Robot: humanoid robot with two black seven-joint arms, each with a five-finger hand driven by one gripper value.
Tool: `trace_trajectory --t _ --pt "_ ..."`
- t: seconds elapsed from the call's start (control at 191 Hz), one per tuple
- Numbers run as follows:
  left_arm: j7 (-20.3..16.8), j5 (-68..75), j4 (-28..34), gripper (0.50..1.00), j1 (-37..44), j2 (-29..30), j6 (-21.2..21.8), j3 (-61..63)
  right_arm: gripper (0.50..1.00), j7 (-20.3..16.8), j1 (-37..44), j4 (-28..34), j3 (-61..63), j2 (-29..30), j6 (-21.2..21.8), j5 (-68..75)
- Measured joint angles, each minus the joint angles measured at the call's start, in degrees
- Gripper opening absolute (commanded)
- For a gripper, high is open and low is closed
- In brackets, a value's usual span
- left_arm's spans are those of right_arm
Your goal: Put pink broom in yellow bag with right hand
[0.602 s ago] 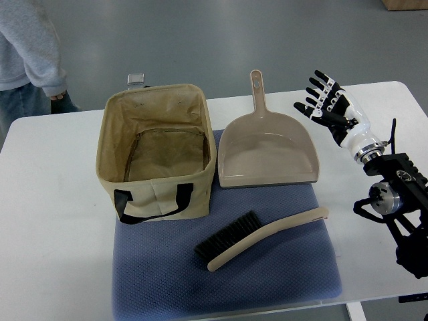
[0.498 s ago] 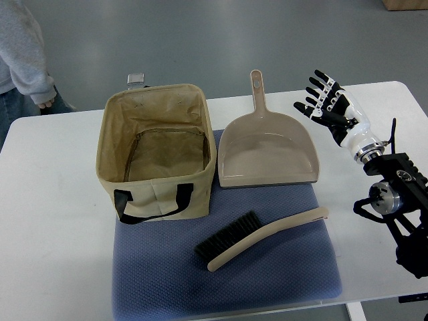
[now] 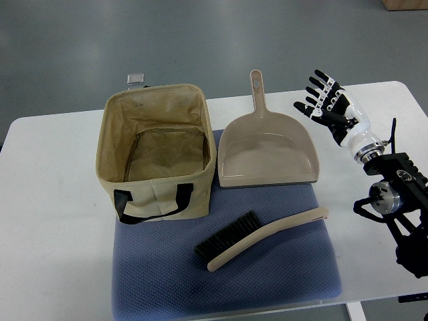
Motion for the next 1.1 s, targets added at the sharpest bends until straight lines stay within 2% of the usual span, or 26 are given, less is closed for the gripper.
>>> trace_trajectory --t 1.1 --pt "0.0 0.0 0.0 1.000 0.0 0.0 0.0 0.0 0.930 0.0 0.7 1.4 -0.4 -1.9 0.4 -2.0"
